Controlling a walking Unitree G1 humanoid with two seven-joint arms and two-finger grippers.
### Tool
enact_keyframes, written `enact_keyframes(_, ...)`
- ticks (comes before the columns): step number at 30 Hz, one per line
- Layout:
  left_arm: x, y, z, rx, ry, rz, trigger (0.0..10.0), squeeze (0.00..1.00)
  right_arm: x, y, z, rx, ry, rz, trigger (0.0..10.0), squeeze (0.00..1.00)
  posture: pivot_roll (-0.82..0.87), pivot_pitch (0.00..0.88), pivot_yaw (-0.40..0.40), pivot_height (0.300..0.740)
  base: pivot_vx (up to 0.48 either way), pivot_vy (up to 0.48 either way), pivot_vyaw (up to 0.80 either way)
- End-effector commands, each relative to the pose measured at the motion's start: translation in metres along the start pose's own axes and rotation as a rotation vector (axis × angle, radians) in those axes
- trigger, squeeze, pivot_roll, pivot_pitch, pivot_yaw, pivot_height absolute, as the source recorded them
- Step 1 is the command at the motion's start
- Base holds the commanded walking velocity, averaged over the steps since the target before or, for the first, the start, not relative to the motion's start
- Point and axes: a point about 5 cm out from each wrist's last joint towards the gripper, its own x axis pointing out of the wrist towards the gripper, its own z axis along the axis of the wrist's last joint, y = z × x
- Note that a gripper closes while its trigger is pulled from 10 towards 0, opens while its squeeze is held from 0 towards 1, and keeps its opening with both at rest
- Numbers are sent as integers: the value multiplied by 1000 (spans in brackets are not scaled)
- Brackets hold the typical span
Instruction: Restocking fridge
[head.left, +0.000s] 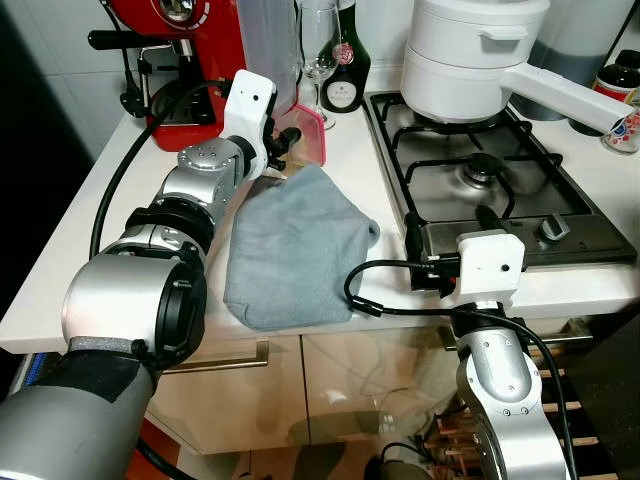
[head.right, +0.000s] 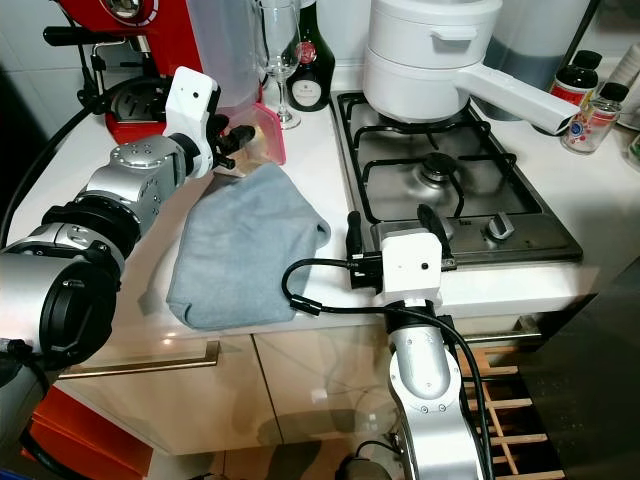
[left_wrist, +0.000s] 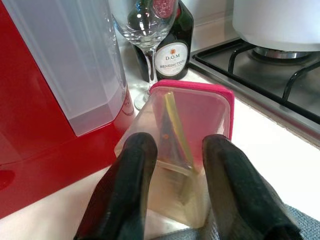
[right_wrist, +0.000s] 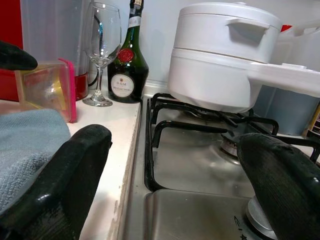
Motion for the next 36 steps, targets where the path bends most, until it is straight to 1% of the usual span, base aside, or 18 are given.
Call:
enact_keyframes(1, 1, 1, 14, 1, -40, 5, 0, 0, 1, -1, -1, -3, 7, -4, 10000, 0, -312, 0, 87, 740, 0, 0, 0)
enact_keyframes(21, 0, 2, 15, -6, -46, 7, 0, 0, 1, -1, -1, -4, 7, -4, 10000, 0, -312, 0, 87, 740, 0, 0, 0)
enact_keyframes(22, -7, 9, 46, -93, -258, -69, 0, 0, 11, 2, -2, 0, -12, 19, 10000, 0, -208, 0, 14, 740, 0, 0, 0)
enact_keyframes(23, -17, 16, 71, -137, -438, -122, 0, 0, 20, 4, -2, 2, -29, 39, 10000, 0, -199, 0, 7, 740, 0, 0, 0)
enact_keyframes(24, -27, 21, 87, -149, -566, -155, 0, 0, 26, 5, -3, 4, -39, 52, 10000, 0, -192, 0, 3, 740, 0, 0, 0)
enact_keyframes(25, -34, 23, 94, -144, -636, -172, 0, 0, 31, 5, -3, 6, -46, 60, 10000, 0, -187, 0, 0, 740, 0, 0, 0)
enact_keyframes(26, -35, 20, 91, -102, -635, -167, 0, 0, 32, 6, -3, 6, -49, 64, 10000, 0, -183, 0, -2, 740, 0, 0, 0)
enact_keyframes(27, -35, 20, 91, -102, -635, -167, 0, 0, 32, 6, -3, 6, -49, 64, 10000, 0, -183, 0, -2, 740, 0, 0, 0)
enact_keyframes(28, -36, 18, 88, -72, -631, -165, 0, 0, 33, 6, -3, 6, -51, 67, 10000, 0, -183, 0, -2, 740, 0, 0, 0)
enact_keyframes(30, -36, 12, 79, -87, -624, -176, 0, 0, 35, 6, -3, 7, -54, 71, 10000, 0, -175, 0, -7, 740, 0, 0, 0)
enact_keyframes(32, -38, 5, 69, -84, -609, -178, 0, 0, 37, 6, -2, 5, -58, 73, 10000, 0, -170, 0, -12, 740, 0, 0, 0)
enact_keyframes(33, -45, -3, 60, -80, -609, -164, 0, 0, 39, 5, -2, 4, -63, 73, 10000, 0, -159, 0, -18, 740, 0, 0, 0)
enact_keyframes(34, -45, -3, 60, -80, -609, -164, 0, 0, 39, 5, -2, 4, -63, 73, 10000, 0, -159, 0, -18, 740, 0, 0, 0)
enact_keyframes(35, -49, -8, 56, -79, -612, -161, 0, 0, 40, 4, -2, 4, -65, 73, 10000, 0, -153, 0, -21, 740, 0, 0, 0)
enact_keyframes(36, -57, -14, 50, -62, -617, -154, 0, 0, 44, 4, -4, 4, -72, 77, 10000, 0, -137, 0, -26, 740, 0, 0, 0)
